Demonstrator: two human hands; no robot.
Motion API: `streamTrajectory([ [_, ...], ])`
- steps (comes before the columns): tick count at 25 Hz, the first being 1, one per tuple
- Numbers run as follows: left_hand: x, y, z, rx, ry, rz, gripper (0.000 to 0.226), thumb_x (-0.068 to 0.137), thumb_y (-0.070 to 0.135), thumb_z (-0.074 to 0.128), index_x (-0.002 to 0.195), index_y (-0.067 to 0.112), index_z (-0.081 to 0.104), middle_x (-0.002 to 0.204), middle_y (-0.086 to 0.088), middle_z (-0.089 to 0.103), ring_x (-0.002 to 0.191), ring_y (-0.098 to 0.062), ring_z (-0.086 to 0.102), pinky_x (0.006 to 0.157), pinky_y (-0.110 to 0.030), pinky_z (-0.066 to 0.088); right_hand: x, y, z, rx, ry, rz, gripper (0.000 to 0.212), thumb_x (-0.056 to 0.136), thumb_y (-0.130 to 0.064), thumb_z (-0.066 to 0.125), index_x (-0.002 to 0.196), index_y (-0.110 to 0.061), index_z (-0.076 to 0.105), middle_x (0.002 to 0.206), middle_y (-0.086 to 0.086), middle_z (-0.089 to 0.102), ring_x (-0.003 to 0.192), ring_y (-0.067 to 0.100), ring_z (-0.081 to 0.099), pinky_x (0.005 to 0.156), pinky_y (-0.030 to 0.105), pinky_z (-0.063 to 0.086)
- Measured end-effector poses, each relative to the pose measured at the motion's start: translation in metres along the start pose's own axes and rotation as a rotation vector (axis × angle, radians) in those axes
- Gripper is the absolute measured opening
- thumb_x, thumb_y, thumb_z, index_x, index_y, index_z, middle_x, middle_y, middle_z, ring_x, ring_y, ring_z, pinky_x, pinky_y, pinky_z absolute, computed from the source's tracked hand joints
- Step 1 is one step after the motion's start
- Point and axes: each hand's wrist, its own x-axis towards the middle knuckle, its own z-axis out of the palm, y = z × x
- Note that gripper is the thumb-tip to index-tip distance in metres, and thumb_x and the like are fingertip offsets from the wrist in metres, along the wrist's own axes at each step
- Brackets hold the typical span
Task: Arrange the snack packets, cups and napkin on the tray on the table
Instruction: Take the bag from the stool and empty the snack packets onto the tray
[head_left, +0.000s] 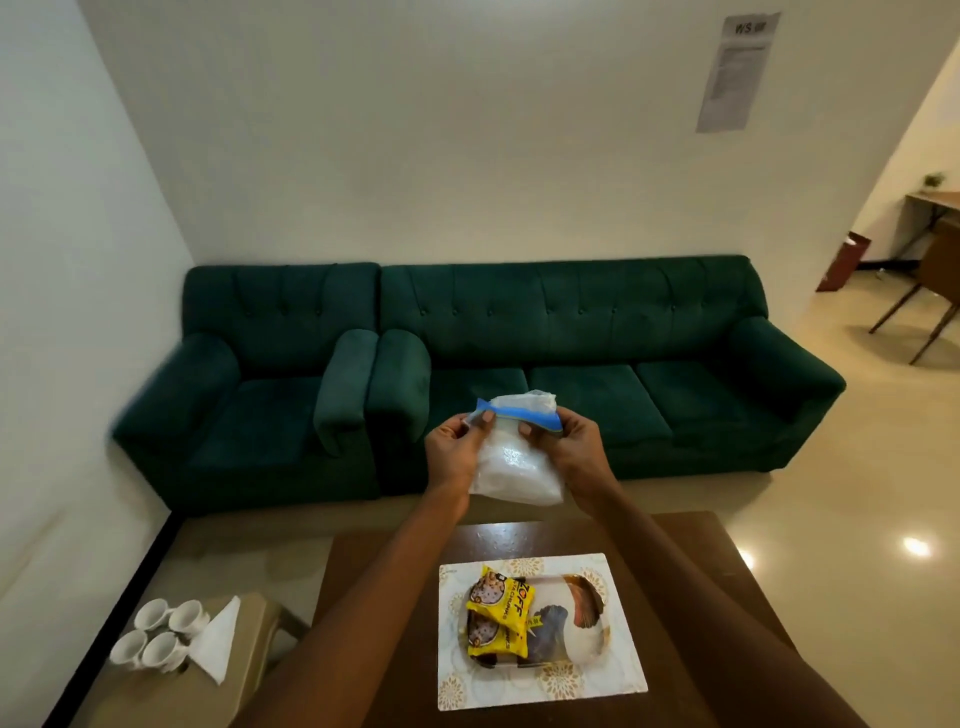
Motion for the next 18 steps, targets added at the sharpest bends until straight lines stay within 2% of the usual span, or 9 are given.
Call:
streamTrajectory([
  [2, 0.0, -0.009, 0.006, 0.016, 0.001, 0.034, 0.022, 0.09, 0.02, 0.079, 0.096, -0.001, 0.073, 0.086, -0.015, 0.073, 0.079, -0.027, 0.069, 0.063, -0.03, 0.062, -0.005, 0.005, -0.005, -0.008, 0.056, -0.003, 0.025, 0.088, -0.006, 0.08, 0.112, -0.007, 0.074, 0.104, 0.012, 0.08, 0.092, 0.029, 0.079, 0.076, 0.04, 0.066],
  [4, -0.005, -0.024, 0.021, 0.032, -0.046, 0.051, 0.016, 0.091, 0.018, 0.077, 0.092, 0.004, 0.072, 0.083, -0.011, 0.071, 0.076, -0.022, 0.067, 0.063, -0.029, 0.059, -0.016, 0.012, -0.021, -0.039, 0.135, 0.002, 0.02, 0.087, -0.005, 0.08, 0.106, -0.013, 0.077, 0.101, 0.009, 0.081, 0.091, 0.025, 0.079, 0.076, 0.038, 0.065],
  [6, -0.015, -0.044, 0.047, 0.06, -0.151, -0.001, 0.016, 0.092, 0.021, 0.077, 0.091, 0.007, 0.071, 0.086, -0.012, 0.071, 0.078, -0.021, 0.066, 0.07, -0.034, 0.058, -0.032, 0.018, -0.051, -0.035, 0.276, 0.02, 0.019, 0.086, -0.002, 0.08, 0.102, -0.012, 0.078, 0.098, 0.009, 0.081, 0.088, 0.025, 0.078, 0.078, 0.04, 0.064],
  [9, -0.045, -0.08, 0.089, 0.161, -0.468, -0.273, 0.034, 0.084, 0.028, 0.085, 0.107, 0.005, 0.075, 0.105, -0.017, 0.078, 0.092, -0.032, 0.075, 0.085, -0.047, 0.062, -0.072, 0.03, -0.11, -0.026, 0.467, 0.033, 0.02, 0.088, 0.003, 0.077, 0.107, -0.001, 0.074, 0.103, 0.017, 0.077, 0.089, 0.024, 0.074, 0.084, 0.04, 0.063],
  [11, -0.074, -0.115, 0.123, 0.253, -0.652, -0.386, 0.043, 0.083, 0.021, 0.086, 0.118, 0.002, 0.072, 0.107, -0.022, 0.077, 0.091, -0.042, 0.076, 0.081, -0.059, 0.062, -0.111, 0.041, -0.16, -0.016, 0.588, 0.055, 0.019, 0.09, 0.007, 0.073, 0.107, -0.001, 0.072, 0.109, 0.019, 0.075, 0.094, 0.021, 0.074, 0.089, 0.038, 0.063],
  [13, -0.104, -0.147, 0.151, 0.27, -0.714, -0.444, 0.042, 0.085, 0.012, 0.082, 0.123, -0.002, 0.068, 0.094, -0.015, 0.079, 0.068, -0.031, 0.077, 0.053, -0.042, 0.062, -0.152, 0.055, -0.2, -0.029, 0.616, 0.096, 0.028, 0.094, 0.008, 0.068, 0.121, 0.005, 0.065, 0.122, 0.023, 0.071, 0.108, 0.028, 0.072, 0.097, 0.041, 0.06],
  [14, -0.123, -0.169, 0.171, 0.277, -0.732, -0.482, 0.039, 0.087, 0.008, 0.08, 0.123, -0.001, 0.068, 0.09, -0.009, 0.08, 0.064, -0.02, 0.076, 0.048, -0.03, 0.059, -0.176, 0.065, -0.228, -0.028, 0.621, 0.138, 0.034, 0.095, 0.007, 0.066, 0.13, 0.006, 0.061, 0.124, 0.02, 0.071, 0.111, 0.029, 0.071, 0.097, 0.039, 0.06],
  [16, -0.156, -0.208, 0.203, 0.307, -0.749, -0.561, 0.033, 0.088, 0.003, 0.078, 0.119, 0.005, 0.07, 0.095, -0.005, 0.08, 0.073, -0.015, 0.078, 0.055, -0.026, 0.06, -0.218, 0.083, -0.273, 0.026, 0.639, 0.258, 0.04, 0.097, 0.007, 0.064, 0.135, 0.002, 0.057, 0.122, 0.015, 0.071, 0.115, 0.035, 0.068, 0.095, 0.037, 0.061],
  [18, -0.192, -0.251, 0.24, 0.371, -0.784, -0.647, 0.035, 0.087, -0.001, 0.077, 0.121, 0.005, 0.069, 0.108, -0.013, 0.077, 0.086, -0.023, 0.077, 0.069, -0.035, 0.064, -0.26, 0.102, -0.325, 0.085, 0.674, 0.4, 0.047, 0.094, 0.012, 0.063, 0.14, 0.004, 0.055, 0.129, 0.023, 0.068, 0.121, 0.044, 0.065, 0.104, 0.05, 0.056],
])
